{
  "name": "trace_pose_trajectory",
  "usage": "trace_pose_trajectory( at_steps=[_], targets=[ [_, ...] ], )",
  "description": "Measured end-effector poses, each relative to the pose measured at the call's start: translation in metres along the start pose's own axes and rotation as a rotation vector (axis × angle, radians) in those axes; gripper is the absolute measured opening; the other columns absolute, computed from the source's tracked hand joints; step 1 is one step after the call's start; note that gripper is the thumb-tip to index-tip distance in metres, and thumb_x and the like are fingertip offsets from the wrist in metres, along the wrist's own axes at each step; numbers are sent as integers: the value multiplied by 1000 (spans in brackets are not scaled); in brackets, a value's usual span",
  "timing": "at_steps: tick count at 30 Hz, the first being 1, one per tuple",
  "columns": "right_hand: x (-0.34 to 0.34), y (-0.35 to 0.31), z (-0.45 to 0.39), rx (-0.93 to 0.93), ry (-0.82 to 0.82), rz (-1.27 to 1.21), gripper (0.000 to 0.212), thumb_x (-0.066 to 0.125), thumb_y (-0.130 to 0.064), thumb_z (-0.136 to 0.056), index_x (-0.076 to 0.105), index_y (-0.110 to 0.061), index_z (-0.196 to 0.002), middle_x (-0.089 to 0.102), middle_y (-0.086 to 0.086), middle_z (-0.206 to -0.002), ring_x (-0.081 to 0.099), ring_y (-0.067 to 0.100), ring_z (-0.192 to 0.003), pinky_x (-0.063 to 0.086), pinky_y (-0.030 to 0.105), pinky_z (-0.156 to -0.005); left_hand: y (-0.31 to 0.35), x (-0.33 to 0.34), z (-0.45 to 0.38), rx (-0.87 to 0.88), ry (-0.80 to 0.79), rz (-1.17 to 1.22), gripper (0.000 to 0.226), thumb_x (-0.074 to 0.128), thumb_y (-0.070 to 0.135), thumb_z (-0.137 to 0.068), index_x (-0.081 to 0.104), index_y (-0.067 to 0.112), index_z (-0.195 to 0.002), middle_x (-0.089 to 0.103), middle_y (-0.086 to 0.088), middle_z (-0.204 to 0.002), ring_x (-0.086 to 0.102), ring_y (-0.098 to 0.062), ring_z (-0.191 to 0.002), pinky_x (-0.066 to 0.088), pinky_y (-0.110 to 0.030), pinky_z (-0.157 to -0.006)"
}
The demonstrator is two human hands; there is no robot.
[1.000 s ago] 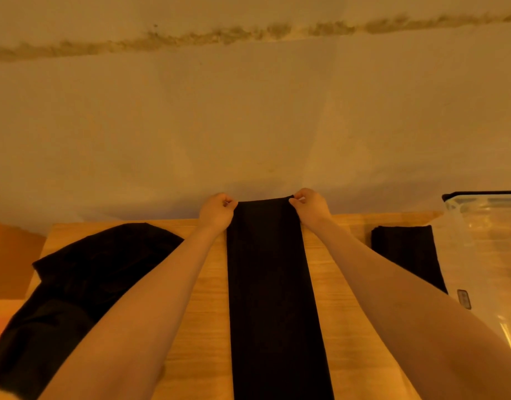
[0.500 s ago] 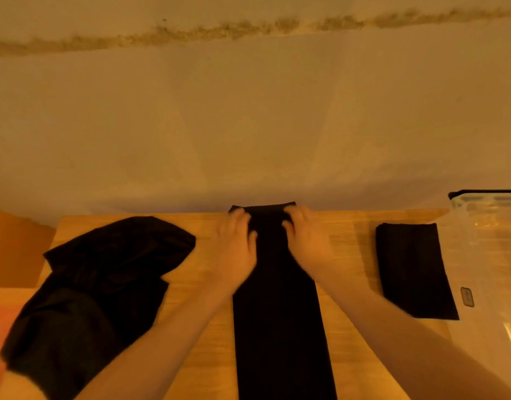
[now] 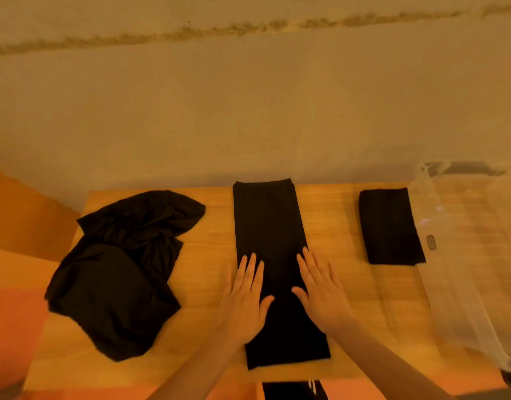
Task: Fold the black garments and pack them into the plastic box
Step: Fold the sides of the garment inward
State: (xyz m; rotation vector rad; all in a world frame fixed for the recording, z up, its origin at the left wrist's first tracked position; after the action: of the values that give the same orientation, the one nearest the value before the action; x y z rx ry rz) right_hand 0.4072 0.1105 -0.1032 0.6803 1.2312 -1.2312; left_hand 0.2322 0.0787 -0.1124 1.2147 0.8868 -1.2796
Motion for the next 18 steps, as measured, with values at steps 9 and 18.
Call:
trace_pose_trajectory(
  at_steps=[9, 18],
  targets=[
    [29, 10, 111, 2, -29, 28, 57, 0, -50, -96, 6, -26, -148, 9, -5, -156, -2, 12, -144, 8, 34, -110, 7, 8, 111, 60, -44, 10, 59, 28, 46, -90, 31, 15, -140, 39, -3, -144, 22, -22, -138, -2, -38, -113],
    [55, -12, 145, -151, 18, 165, 54, 50, -41, -79, 52, -16, -127, 58, 3, -128, 33, 17, -136, 3, 40, -112, 15, 34, 136, 341, -114, -69, 72, 83, 14, -43, 66, 16, -113, 65, -1, -119, 59, -16, -113, 50, -37, -88]
  ],
)
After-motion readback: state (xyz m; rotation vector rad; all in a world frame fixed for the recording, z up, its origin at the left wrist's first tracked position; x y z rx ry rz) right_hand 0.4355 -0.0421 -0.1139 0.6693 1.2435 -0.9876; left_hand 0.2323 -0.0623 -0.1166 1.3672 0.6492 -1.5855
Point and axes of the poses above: each hand's wrist, its own z-axis away from the middle knuckle, its own x-axis out of the palm, y = z × x, the point moved 4 cm from there along -z, towards the middle knuckle
